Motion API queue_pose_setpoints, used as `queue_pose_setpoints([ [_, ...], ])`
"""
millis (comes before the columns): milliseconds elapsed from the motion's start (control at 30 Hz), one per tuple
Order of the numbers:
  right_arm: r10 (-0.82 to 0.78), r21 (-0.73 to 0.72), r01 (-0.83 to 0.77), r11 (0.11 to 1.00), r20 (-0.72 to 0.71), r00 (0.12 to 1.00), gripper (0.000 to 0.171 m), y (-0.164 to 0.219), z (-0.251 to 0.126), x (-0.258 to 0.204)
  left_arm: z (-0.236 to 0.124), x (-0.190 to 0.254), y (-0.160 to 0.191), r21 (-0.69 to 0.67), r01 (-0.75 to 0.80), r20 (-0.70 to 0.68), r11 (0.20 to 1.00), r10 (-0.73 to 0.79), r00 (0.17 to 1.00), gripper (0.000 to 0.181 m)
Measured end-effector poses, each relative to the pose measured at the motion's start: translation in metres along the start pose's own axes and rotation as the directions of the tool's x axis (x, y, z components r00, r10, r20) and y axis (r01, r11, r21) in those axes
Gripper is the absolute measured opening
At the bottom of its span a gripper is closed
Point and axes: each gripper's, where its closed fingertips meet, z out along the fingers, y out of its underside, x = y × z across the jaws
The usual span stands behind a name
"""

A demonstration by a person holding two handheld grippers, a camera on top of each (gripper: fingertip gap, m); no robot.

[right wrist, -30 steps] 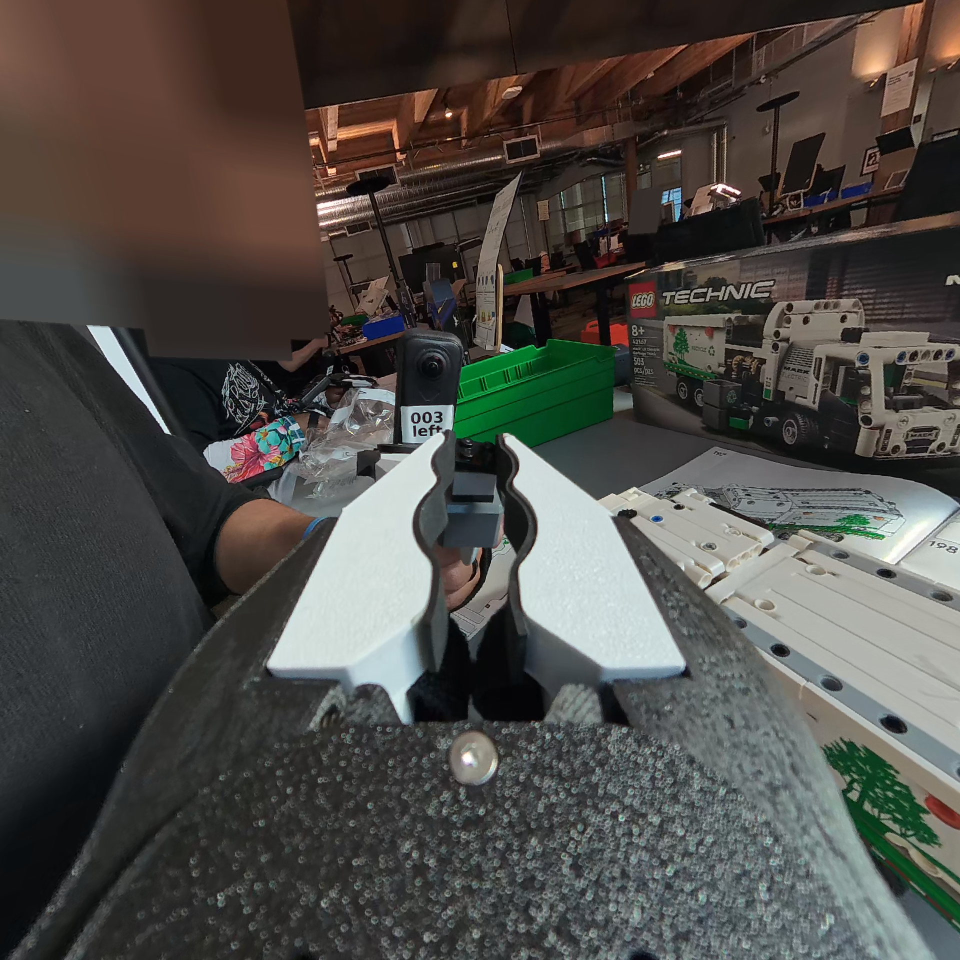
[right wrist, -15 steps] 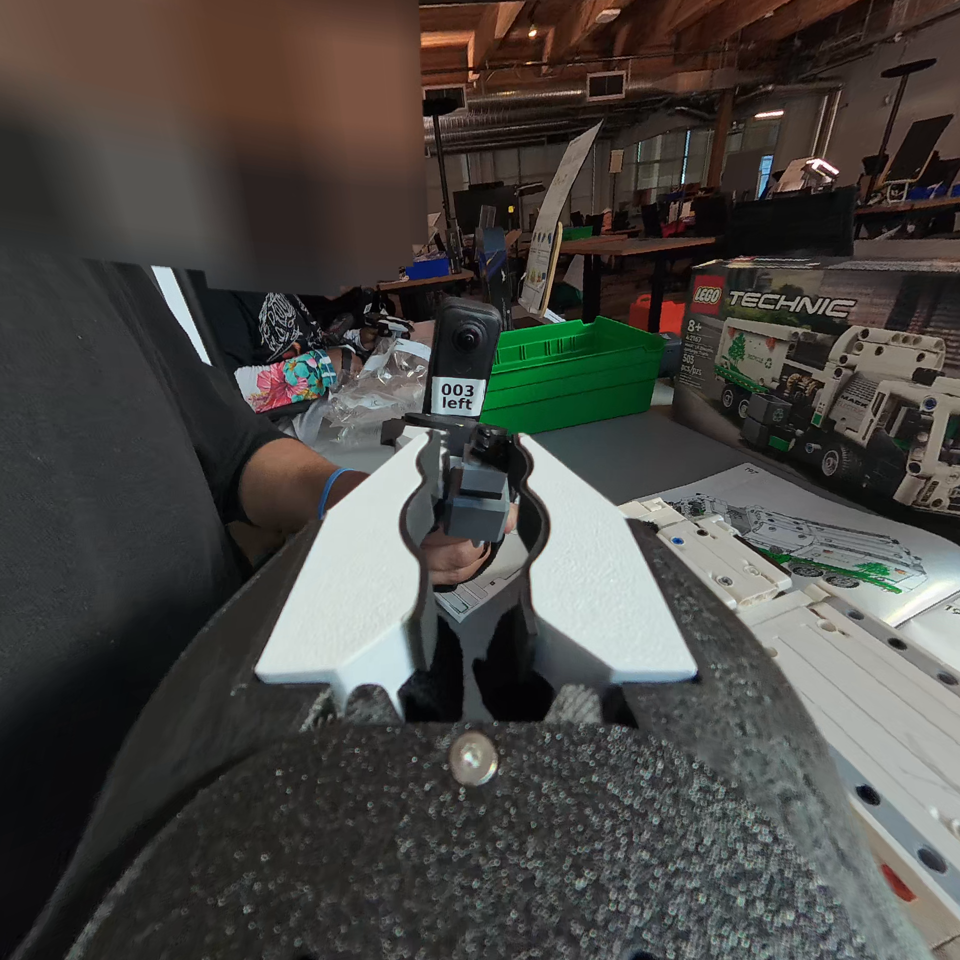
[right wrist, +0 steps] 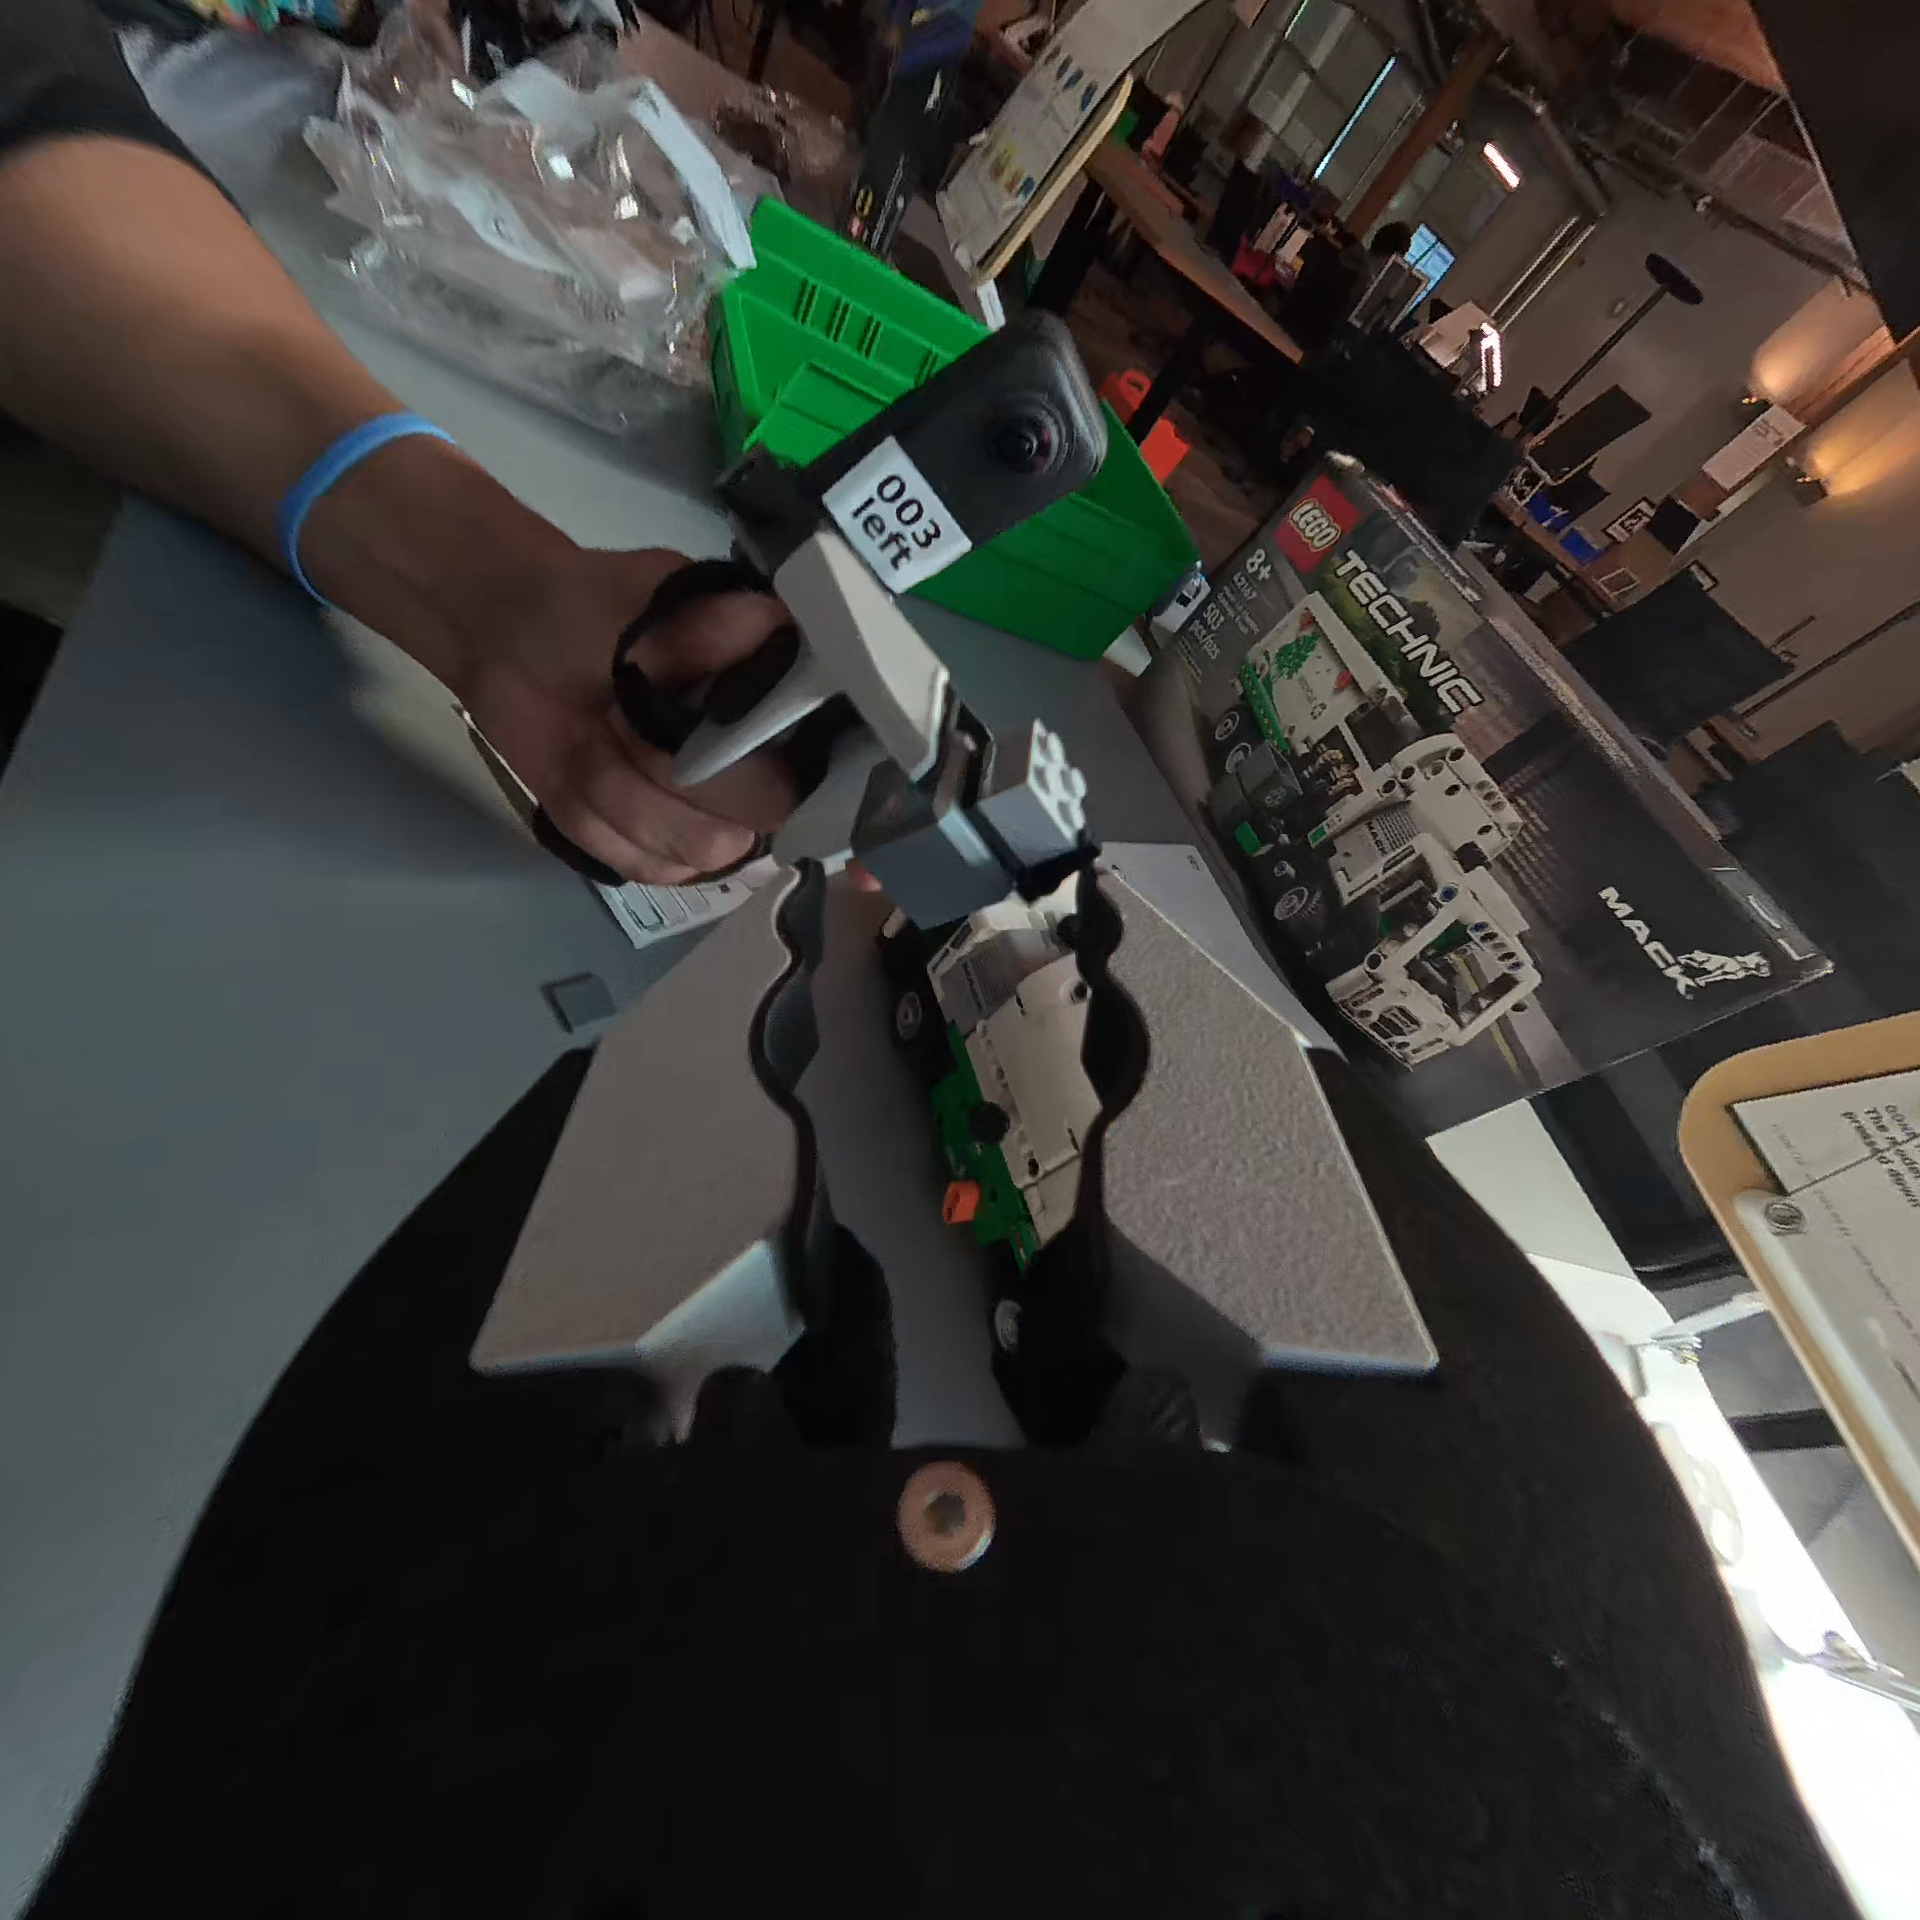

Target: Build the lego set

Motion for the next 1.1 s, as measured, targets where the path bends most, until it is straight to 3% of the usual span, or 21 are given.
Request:
queue_pose_setpoints([
  [133, -0.138, -0.033, 0.135, 0.99, -0.117, 0.984, 0.035, 0.003, 0.0, 0.007, -0.003, -0.002, -0.002, -0.001, 0.022, 0.008, 1.0, -0.022, 1.0, 0.024],
  [433, 0.003, 0.066, 0.006, 0.998, -0.142, 0.99, 0.034, 0.006, -0.001, 0.001, -0.001, -0.003, 0.007, -0.049, 0.068, -0.016, 0.997, -0.069, 0.998, 0.023],
  [600, 0.269, 0.164, -0.285, 0.944, 0.114, 0.956, 0.037, 0.002, -0.014, -0.029, 0.004, 0.009, 0.03, -0.197, 0.111, -0.1, 0.974, -0.132, 0.986, 0.023],
  [867, 0.564, 0.26, -0.723, 0.64, 0.481, 0.672, 0.034, -0.005, -0.053, -0.048, 0.016, 0.025, 0.062, -0.373, 0.077, -0.155, 0.925, -0.144, 0.977, 0.023],
  [967, 0.574, 0.293, -0.755, 0.587, 0.507, 0.643, 0.015, -0.004, -0.065, -0.043, 0.024, 0.021, 0.069, -0.423, 0.054, -0.126, 0.904, -0.118, 0.985, 0.023],
  [1100, 0.623, 0.27, -0.771, 0.577, 0.465, 0.629, 0.015, 0.006, -0.067, -0.033, 0.034, 0.01, 0.07, -0.445, 0.055, -0.062, 0.894, -0.092, 0.994, 0.024],
])
